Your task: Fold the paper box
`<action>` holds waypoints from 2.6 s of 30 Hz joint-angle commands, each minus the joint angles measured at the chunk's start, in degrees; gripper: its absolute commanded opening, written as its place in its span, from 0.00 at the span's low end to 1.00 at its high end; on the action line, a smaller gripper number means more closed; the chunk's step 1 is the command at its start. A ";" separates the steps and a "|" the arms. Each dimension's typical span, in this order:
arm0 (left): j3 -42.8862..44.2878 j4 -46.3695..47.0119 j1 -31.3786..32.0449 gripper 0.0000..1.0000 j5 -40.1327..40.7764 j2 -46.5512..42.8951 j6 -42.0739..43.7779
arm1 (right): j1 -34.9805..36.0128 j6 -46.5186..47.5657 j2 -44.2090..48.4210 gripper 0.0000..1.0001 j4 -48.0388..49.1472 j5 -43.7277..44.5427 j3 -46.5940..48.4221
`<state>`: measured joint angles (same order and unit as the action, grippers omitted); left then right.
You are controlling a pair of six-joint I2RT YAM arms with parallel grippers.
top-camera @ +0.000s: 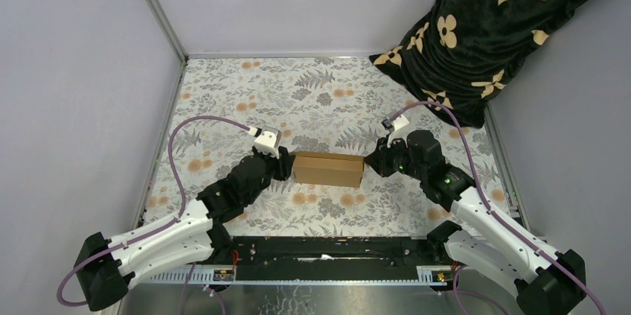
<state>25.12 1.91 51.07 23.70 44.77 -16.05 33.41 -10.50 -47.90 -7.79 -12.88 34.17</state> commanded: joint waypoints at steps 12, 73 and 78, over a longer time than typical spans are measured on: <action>1.87 4.42 0.45 0.34 0.70 -0.05 1.38 | 0.62 0.55 0.61 0.13 2.96 0.97 -0.09; -0.23 -0.50 0.36 0.35 1.49 -1.27 -3.19 | 0.66 0.65 -0.27 0.13 2.95 0.48 0.07; -0.21 -0.42 0.35 0.35 1.43 -1.14 -3.28 | 0.61 0.61 -0.09 0.13 3.03 0.30 -0.04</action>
<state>25.28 1.02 51.09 24.67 44.16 -18.57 33.41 -10.48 -48.03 -6.96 -12.91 33.87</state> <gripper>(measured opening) 0.353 0.134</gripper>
